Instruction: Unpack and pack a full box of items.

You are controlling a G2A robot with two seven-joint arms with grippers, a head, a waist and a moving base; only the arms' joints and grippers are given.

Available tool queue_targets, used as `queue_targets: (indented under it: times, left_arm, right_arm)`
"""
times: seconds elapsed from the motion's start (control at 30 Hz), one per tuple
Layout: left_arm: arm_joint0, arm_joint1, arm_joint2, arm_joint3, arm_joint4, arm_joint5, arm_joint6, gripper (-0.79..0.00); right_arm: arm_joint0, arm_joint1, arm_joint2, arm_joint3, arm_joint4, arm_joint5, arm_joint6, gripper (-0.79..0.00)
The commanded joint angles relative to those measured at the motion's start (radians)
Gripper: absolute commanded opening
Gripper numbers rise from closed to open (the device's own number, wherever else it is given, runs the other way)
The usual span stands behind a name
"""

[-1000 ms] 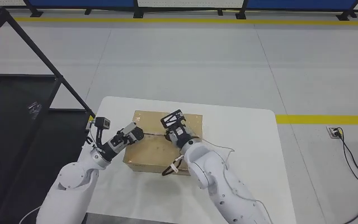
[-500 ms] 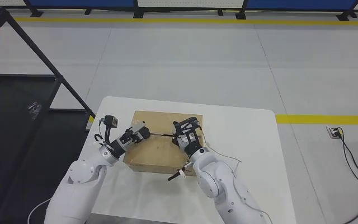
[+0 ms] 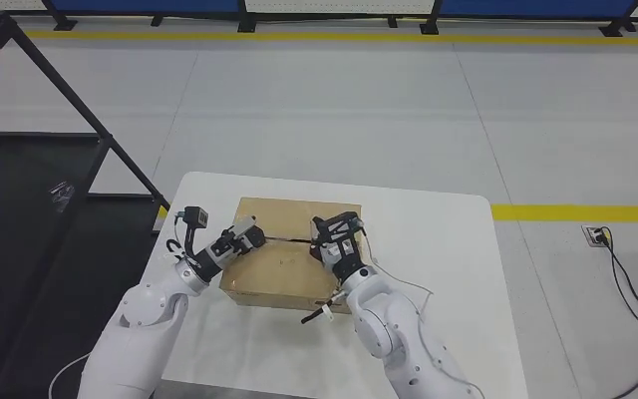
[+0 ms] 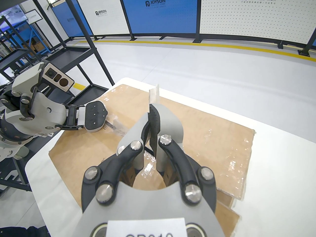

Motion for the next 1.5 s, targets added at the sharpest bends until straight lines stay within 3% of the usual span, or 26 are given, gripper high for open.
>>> queue_targets:
  times: [0.0, 0.2, 0.37, 0.53, 0.63, 0.73, 1.47]
  left_arm:
    - [0.000, 0.000, -0.001, 0.000, 0.000, 0.001, -0.001, 0.000]
    - [-0.002, 0.000, -0.001, 0.001, -0.001, 0.004, -0.008, 0.000]
    - [-0.003, -0.001, 0.000, 0.002, 0.000, 0.006, -0.011, 0.000]
    - [-0.001, -0.001, 0.000, 0.001, 0.005, 0.004, -0.010, 0.000]
    - [0.001, -0.001, 0.000, -0.001, 0.006, 0.004, -0.006, 0.000]
    - [0.003, -0.001, -0.001, -0.003, 0.007, 0.004, -0.006, 0.000]
    - [0.012, -0.001, -0.009, -0.007, 0.006, -0.002, -0.011, 0.000]
  right_arm:
    - [-0.008, 0.000, 0.002, -0.006, -0.003, 0.005, 0.000, -0.785]
    - [-0.039, 0.002, 0.006, -0.030, -0.008, 0.009, 0.000, -0.779]
    - [-0.053, 0.003, 0.008, -0.044, -0.014, 0.011, 0.006, -0.699]
    - [-0.063, 0.005, 0.018, -0.052, -0.003, 0.007, 0.007, -0.406]
    - [-0.073, 0.006, 0.024, -0.063, -0.004, 0.002, 0.001, -0.151]
    - [-0.084, 0.008, 0.029, -0.075, -0.009, 0.001, -0.003, -0.065]
    - [-0.118, 0.016, 0.082, -0.121, -0.024, 0.035, 0.000, -0.028]
